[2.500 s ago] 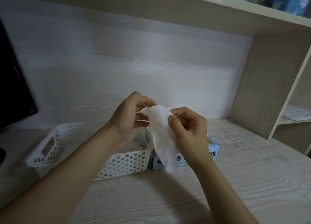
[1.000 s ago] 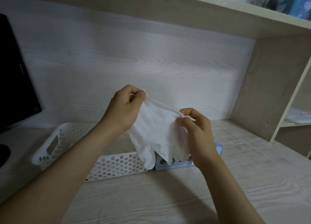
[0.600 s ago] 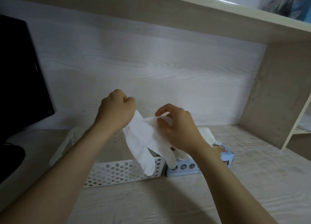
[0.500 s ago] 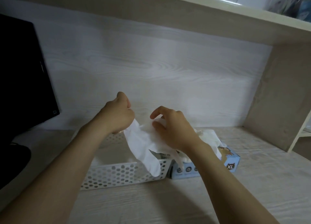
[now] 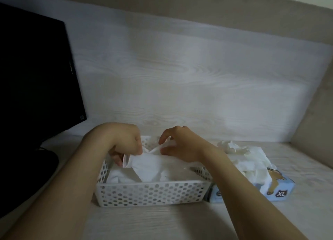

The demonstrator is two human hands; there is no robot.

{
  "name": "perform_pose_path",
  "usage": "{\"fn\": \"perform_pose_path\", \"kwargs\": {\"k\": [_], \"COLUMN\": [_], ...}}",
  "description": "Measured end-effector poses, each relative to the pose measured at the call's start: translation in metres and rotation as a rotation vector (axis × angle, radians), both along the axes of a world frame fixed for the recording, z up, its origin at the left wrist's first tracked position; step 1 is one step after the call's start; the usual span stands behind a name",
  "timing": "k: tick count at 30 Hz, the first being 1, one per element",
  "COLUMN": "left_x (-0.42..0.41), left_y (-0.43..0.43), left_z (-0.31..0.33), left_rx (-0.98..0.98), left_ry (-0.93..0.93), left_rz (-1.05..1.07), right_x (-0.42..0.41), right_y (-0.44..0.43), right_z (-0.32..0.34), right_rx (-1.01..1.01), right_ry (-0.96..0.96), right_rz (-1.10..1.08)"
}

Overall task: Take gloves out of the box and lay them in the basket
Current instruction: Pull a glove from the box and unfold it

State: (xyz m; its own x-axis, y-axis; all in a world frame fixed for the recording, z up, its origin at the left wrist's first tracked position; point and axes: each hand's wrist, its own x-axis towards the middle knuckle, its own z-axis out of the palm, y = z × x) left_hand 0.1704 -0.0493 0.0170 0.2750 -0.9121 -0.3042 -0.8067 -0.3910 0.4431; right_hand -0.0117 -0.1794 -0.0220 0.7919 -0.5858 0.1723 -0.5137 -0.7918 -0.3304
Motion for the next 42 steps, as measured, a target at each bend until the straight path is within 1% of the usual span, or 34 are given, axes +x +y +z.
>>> {"fn": "perform_pose_path", "kwargs": {"k": [4,6,9,12,15,17,19,21,23,25,28,30,33,35,37,39,41,42], "left_x": [-0.001,-0.005,-0.013,-0.018,-0.014,-0.014,-0.017,-0.023,-0.031,-0.037,-0.043,-0.047,-0.064,-0.084,-0.107,-0.13,-0.146,-0.152], "left_y": [0.0,0.001,0.001,-0.003,-0.011,-0.015,-0.016,-0.018,-0.019,-0.021,-0.024,-0.029,-0.03,-0.029,-0.028,-0.026,-0.023,-0.022], "left_z": [-0.004,-0.006,-0.008,-0.012,-0.02,-0.027,-0.028,-0.025,-0.021,-0.022,-0.025,-0.027,-0.024,-0.022,-0.021,-0.023,-0.025,-0.027], "left_rx": [0.096,0.16,0.211,0.245,0.307,0.33,0.282,0.215,0.202,0.25,0.246,0.115,-0.186,-0.395,-0.534,-0.594,-0.615,-0.602], "left_ry": [-0.063,-0.161,-0.36,-0.464,-0.545,-0.641,-0.693,-0.645,-0.544,-0.486,-0.508,-0.549,-0.538,-0.444,-0.288,-0.133,-0.058,-0.051], "left_rz": [0.009,0.001,0.003,0.02,-0.024,-0.067,-0.038,-0.05,-0.144,-0.203,-0.2,-0.195,-0.224,-0.239,-0.264,-0.261,-0.265,-0.276], "right_x": [0.004,0.002,-0.002,-0.005,-0.005,-0.006,-0.008,-0.011,-0.012,-0.01,-0.008,-0.012,-0.024,-0.035,-0.048,-0.062,-0.075,-0.082], "right_y": [-0.002,-0.003,-0.005,-0.002,0.002,0.005,0.007,0.011,0.016,0.02,0.021,0.023,0.024,0.019,0.009,0.0,-0.005,-0.006], "right_z": [-0.004,-0.002,0.001,0.004,0.007,0.011,0.013,0.014,0.014,0.013,0.014,0.021,0.037,0.047,0.054,0.056,0.057,0.057], "right_rx": [-0.057,-0.101,-0.162,-0.267,-0.37,-0.323,-0.137,0.03,0.04,0.007,0.022,0.04,-0.03,-0.081,-0.121,-0.146,-0.16,-0.168], "right_ry": [0.083,0.104,0.098,0.114,0.15,0.148,0.178,0.309,0.464,0.536,0.499,0.435,0.375,0.365,0.332,0.278,0.247,0.251], "right_rz": [0.002,-0.043,-0.085,-0.102,-0.102,-0.073,-0.04,-0.019,-0.013,0.013,0.016,0.003,-0.053,-0.136,-0.245,-0.361,-0.499,-0.573]}}
